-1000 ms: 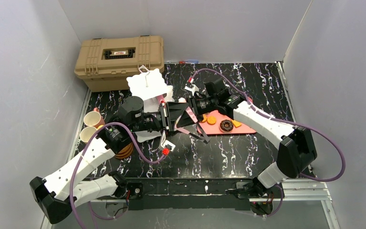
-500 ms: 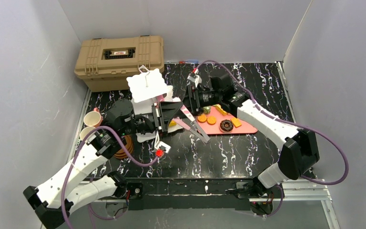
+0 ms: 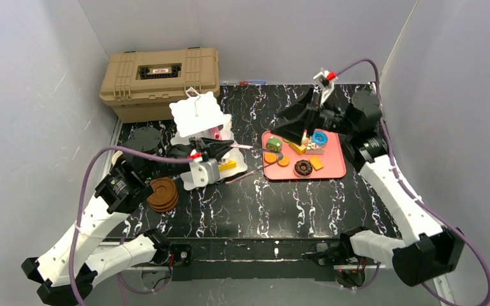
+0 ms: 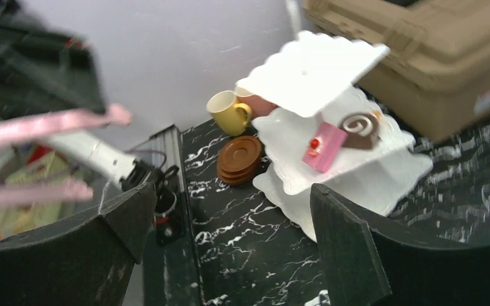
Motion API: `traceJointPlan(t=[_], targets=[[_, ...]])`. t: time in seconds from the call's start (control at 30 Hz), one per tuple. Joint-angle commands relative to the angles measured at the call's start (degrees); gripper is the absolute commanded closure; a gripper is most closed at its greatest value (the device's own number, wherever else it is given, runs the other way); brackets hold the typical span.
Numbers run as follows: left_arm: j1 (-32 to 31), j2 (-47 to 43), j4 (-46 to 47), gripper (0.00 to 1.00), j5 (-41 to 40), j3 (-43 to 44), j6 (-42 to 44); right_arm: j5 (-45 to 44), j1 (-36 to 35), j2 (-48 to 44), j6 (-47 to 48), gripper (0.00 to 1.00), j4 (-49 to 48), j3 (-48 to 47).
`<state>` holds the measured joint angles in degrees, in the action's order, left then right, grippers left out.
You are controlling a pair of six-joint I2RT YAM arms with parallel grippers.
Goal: Serve the afternoon tea
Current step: Adjust the clamp.
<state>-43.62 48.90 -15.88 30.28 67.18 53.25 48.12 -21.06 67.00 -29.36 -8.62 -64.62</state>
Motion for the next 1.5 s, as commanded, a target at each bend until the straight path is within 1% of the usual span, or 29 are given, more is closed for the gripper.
traceJointPlan(t=[0.0,0.07,0.17,0.23,0.3,0.43,0.5,0.57,0.67,0.93,1.13,1.3,1.47], targets=[[-0.11,0.06,-5.52,1.00,-0.40,4.05,-24.21,15.84,-0.29,-5.40,10.11,0.02,-13.82,4.08],[-0.02,0.32,-7.18,1.00,1.31,5.06,-28.56,19.88,-0.29,-6.31,9.87,0.02,-16.02,3.78],[1.02,1.12,-8.45,1.00,4.01,6.44,-34.10,22.06,-0.66,-7.92,9.35,0.02,-19.60,3.87],[2.48,1.63,-8.37,1.00,6.66,6.82,-36.11,22.63,-2.69,-7.76,7.29,0.02,-22.70,3.93],[3.74,2.53,-8.23,1.00,9.11,7.33,-37.89,22.41,-6.16,-7.10,5.42,0.01,-25.06,3.45],[6.14,5.21,-8.38,1.00,14.85,9.19,-39.42,20.66,-12.11,-5.18,3.70,0.02,-27.75,1.90],[6.25,6.22,-9.27,1.00,16.29,10.00,-38.46,20.05,-13.67,-3.75,0.33,0.02,-31.30,1.02],[6.61,6.79,-9.70,1.00,16.76,10.24,-37.93,18.98,-14.56,-2.65,-5.95,0.02,-37.31,0.98],[7.55,7.22,-8.50,1.00,16.97,9.92,-38.39,17.35,-15.79,-1.23,-9.76,0.02,-41.09,0.79],[9.42,8.22,-7.32,1.00,17.88,10.89,-38.75,13.70,-18.84,0.83,-10.92,0.02,-40.90,1.14],[9.92,8.34,-6.20,1.00,16.82,10.20,-38.61,11.47,-21.06,2.26,-10.88,0.02,-40.17,0.74],[10.12,8.48,-6.33,1.00,17.30,10.07,-38.32,11.10,-21.95,2.87,-10.07,0.06,-38.29,0.79],[10.30,8.87,-7.02,1.00,18.32,10.98,-38.31,11.44,-22.12,3.02,-7.61,0.13,-33.95,-0.01]])
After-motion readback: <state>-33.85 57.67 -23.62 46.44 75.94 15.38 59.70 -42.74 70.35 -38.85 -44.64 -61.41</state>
